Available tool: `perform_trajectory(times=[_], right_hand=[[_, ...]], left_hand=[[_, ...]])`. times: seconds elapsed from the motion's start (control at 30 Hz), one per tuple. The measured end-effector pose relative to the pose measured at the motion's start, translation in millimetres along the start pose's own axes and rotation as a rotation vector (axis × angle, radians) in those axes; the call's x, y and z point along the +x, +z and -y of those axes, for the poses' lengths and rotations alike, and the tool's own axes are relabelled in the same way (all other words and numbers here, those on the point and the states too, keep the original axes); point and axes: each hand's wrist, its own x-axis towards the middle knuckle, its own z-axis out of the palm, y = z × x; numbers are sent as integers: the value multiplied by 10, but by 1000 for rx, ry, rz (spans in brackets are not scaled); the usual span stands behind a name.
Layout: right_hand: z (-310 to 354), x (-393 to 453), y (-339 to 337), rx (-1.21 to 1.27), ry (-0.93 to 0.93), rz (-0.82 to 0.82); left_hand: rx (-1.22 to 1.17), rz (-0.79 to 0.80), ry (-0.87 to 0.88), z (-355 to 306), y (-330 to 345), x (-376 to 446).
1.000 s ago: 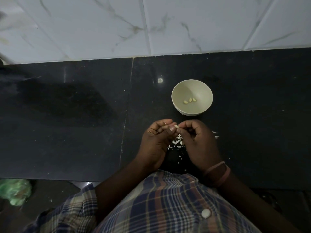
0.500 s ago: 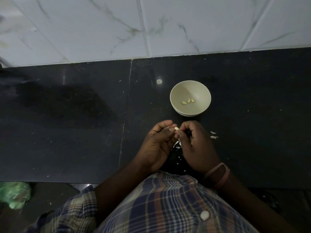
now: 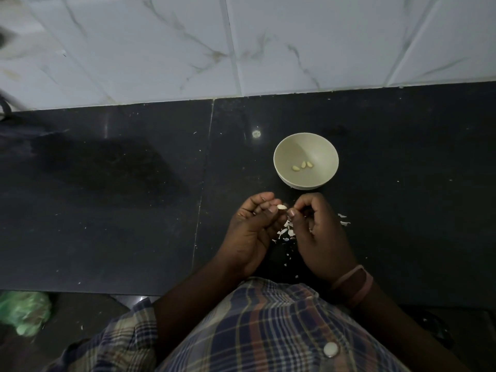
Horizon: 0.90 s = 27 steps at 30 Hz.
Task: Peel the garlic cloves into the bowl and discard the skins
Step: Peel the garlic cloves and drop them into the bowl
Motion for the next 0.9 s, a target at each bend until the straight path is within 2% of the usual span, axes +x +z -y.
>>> perform_trajectory(times=[0.1, 0.27, 0.4, 0.63, 0.9], right_hand=[[44, 38, -14, 79, 91, -67], [74, 76, -36, -37, 97, -141], [27, 82, -70, -53, 176, -147], [78, 81, -16, -103, -2, -81], [43, 120, -2, -164, 0, -75]], left_hand=[[56, 3, 28, 7, -22, 12], [92, 15, 48, 19, -13, 5], [82, 3, 42, 21, -23, 11], [75, -10, 31, 7, -6, 22], [97, -49, 64, 31, -5, 33]])
